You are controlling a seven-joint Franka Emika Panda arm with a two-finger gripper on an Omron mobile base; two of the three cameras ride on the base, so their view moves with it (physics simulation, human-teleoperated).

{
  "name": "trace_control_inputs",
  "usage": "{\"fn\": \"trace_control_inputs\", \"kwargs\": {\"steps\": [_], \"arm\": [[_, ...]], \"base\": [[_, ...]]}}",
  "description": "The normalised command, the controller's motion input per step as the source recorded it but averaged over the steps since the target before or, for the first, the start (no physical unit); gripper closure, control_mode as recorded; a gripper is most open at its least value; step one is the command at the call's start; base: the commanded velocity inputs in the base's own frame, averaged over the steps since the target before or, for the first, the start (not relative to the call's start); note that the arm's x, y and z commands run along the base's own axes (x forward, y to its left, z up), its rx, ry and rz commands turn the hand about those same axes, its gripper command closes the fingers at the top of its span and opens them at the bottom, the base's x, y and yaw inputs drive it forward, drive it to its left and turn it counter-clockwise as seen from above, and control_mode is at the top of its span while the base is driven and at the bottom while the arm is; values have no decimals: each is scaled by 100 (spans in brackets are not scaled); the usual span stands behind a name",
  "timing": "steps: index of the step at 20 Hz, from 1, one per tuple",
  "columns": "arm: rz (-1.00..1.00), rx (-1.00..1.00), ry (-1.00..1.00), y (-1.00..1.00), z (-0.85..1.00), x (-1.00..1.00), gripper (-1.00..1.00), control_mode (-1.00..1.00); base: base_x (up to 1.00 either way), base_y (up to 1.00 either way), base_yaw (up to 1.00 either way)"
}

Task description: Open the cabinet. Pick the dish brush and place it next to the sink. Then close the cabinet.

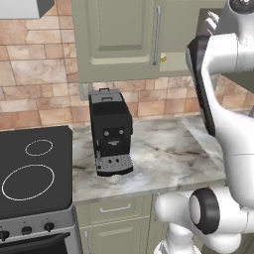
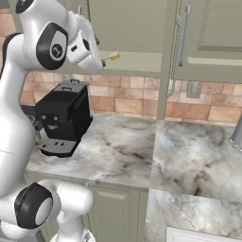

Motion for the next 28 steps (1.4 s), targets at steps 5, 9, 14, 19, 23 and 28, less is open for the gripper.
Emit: {"fn": "trace_control_inputs", "kwargs": {"steps": [5, 9, 14, 19, 23, 28], "arm": [[49, -5, 9, 42, 0, -4, -100, -100], [36, -7, 10, 48, 0, 8, -100, -100], [28, -12, 8, 49, 0, 9, -100, -100], [12, -9, 3, 45, 0, 18, -100, -100], [8, -12, -5, 40, 0, 26, -100, -100], [0, -12, -13, 19, -3, 48, -100, -100]], "base": [[0, 0, 0], [0, 0, 0], [0, 0, 0], [0, 0, 0], [0, 0, 0], [0, 0, 0]]}}
